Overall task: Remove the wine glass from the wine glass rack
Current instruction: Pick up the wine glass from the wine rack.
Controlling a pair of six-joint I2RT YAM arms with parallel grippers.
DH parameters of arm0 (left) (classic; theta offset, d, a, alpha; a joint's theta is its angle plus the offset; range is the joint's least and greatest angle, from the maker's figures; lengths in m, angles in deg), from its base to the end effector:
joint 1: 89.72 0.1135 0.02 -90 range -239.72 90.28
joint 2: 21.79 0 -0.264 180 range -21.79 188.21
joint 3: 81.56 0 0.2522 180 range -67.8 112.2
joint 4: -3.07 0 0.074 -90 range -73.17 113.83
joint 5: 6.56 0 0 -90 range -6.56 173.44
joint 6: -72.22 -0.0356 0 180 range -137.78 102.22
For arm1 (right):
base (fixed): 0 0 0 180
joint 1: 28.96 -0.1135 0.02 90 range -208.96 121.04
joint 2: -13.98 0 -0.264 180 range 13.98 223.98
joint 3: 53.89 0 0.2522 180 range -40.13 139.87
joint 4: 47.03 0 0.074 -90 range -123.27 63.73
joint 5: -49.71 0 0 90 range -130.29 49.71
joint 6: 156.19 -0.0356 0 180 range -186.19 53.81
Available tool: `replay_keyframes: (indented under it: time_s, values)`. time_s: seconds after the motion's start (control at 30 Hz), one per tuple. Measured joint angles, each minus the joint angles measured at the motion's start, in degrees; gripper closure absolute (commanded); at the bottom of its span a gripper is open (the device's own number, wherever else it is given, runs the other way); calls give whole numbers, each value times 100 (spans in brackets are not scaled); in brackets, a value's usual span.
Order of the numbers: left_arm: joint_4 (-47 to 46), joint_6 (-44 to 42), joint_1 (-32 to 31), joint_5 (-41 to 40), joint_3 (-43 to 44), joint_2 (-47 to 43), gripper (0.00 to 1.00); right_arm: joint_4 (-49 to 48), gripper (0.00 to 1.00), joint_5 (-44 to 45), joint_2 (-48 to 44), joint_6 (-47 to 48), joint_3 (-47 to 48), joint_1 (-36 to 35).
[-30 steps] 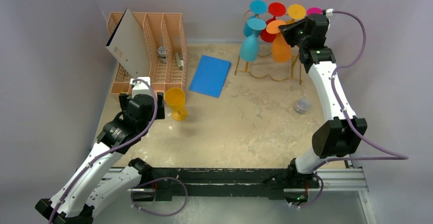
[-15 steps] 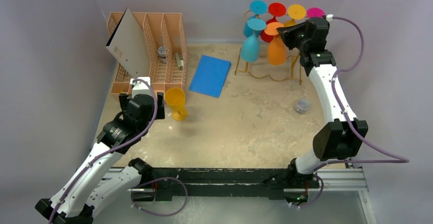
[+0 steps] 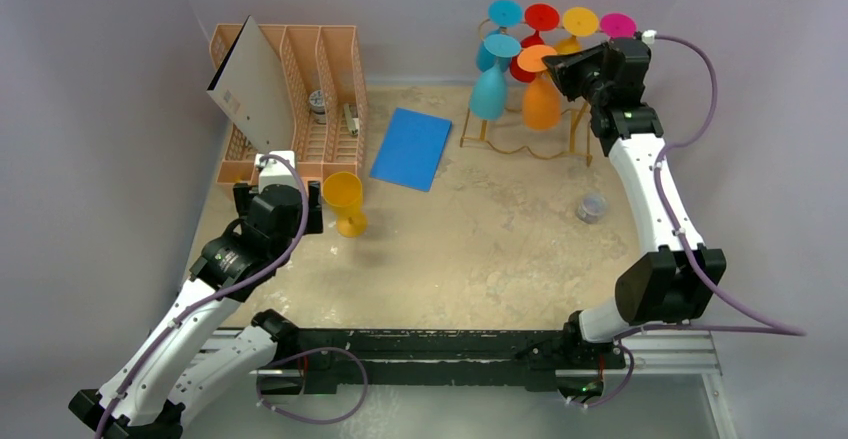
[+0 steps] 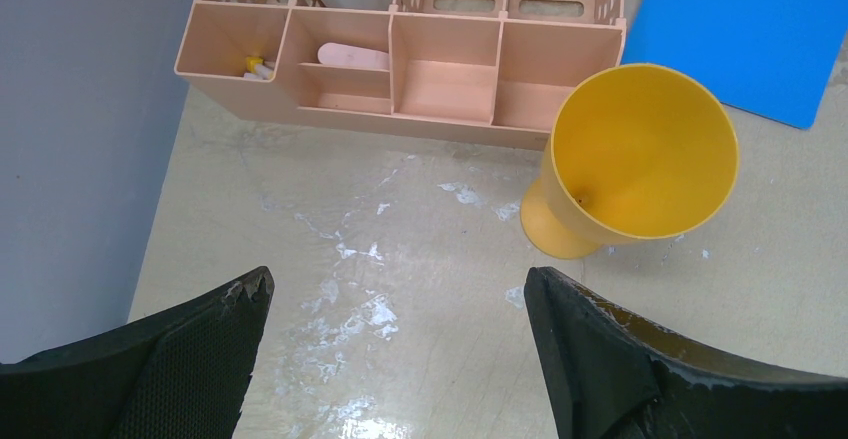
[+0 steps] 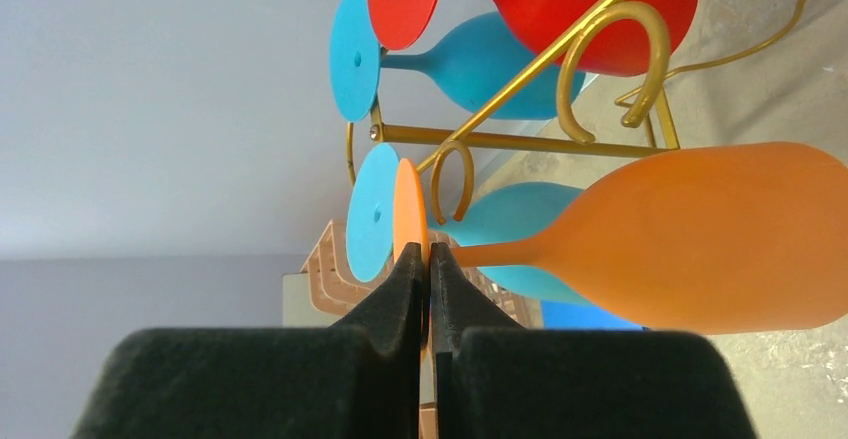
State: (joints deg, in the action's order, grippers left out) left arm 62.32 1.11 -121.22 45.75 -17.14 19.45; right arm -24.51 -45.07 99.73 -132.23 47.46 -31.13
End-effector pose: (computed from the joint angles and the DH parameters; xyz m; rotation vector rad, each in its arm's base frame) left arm 0.1273 -0.0525 0.3266 -0.1274 2.0568 0.1873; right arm 0.3517 0.0163 0.4314 0.8879 1.5493 0.9481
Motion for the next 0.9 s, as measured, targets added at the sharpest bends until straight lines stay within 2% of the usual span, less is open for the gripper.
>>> replay_keyframes:
  time_s: [0.27,0.63,0.67,0.77,0.9]
  values:
    - [0,0,0,0,0,-57,5,-2,100,-433,-55,0,-66,9]
    - [107,35,0,127,55,-203,4,-114,100,-1755,-153,22,-85,66]
    - [319,94,0,240,208,-199,1,-175,100,-1943,-175,33,-90,70]
    - [780,195,0,629,1008,-166,0,-310,100,-2555,-267,216,-90,63]
    - [820,181,0,1497,2085,-125,2,-437,100,-3451,-459,651,-186,-55]
